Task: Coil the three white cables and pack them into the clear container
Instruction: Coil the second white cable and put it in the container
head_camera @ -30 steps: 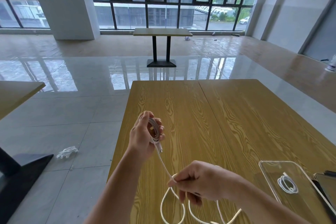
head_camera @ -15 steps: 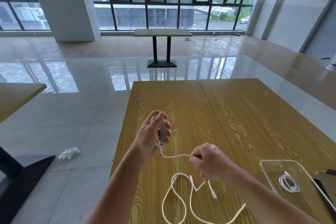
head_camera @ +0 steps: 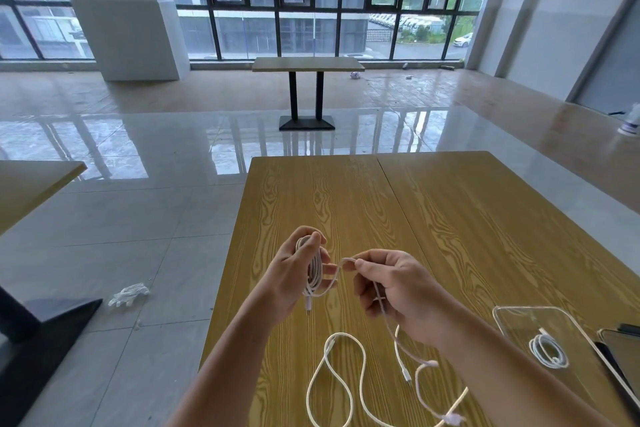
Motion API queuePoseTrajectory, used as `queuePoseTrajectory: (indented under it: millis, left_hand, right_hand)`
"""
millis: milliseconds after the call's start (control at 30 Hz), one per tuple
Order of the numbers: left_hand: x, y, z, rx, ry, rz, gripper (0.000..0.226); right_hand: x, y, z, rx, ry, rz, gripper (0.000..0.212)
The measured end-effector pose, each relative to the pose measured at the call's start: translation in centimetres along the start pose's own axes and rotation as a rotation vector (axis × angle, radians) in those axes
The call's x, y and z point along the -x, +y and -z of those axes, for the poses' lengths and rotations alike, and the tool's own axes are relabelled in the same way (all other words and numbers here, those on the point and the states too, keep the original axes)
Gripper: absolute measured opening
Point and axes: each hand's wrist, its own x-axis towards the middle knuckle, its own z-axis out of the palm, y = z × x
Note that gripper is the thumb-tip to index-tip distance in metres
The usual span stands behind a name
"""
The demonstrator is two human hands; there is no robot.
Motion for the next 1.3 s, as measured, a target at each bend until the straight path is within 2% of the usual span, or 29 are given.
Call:
queuePoseTrajectory:
  millis: [167,300,400,533,700,867,1033,1200,1300]
  left_hand:
    - [0.2,-0.2,-0.5,0.063,-0.055,0.016,0.02]
    - [0.2,-1.0,-0.9,0.078,-0.078,-0.022,0.021]
    - [0.2,-1.3,-1.1,0.067,-0.087,-0.036,0.026]
    - [0.4,-1.2,-2.0,0.174,-0.089,-0.042,0.033]
    - [0.3,-1.5,-2.3,0.197,-0.071,-0.069,0.037]
    - [0.1,-1.6,-2.2,0.235,-0.045,-0.055,0.042]
    - [0.1,-2.0,-2.1,0.222,-0.071,-0.058,0.052]
    - [0.2,-2.1,-2.5,0.13,-0.092,-0.097,0.034]
    - [0.1,-2.0,-2.5,0.132,-0.051,-0.102,0.022]
  right_hand:
    - [0.1,0.0,-0.2,-0.185,-0.071,-0.018,0.029]
    - [0.1,0.3,-0.4,-0.203,-0.118,0.025,0.034]
    - [-0.2,0.7,-0.7,-0.194,-0.035,0.077,0.026]
    - [-0.4,1.3,-1.3,-0.19,0.083,0.138,0.012]
    - [0.2,2.0,-2.4,-0.049,0.164,0.242,0.013]
    - [0.5,2.5,-2.9,0.095,0.062,0.289,0.019]
    - [0.3,2.5,-3.0,0.137,0.182,0.285,0.009]
    - [0.0,2.5,-3.4,0.155,0.203,0.278,0.011]
    - [0.1,2.5,-3.3,0.137,0.169,0.268,0.014]
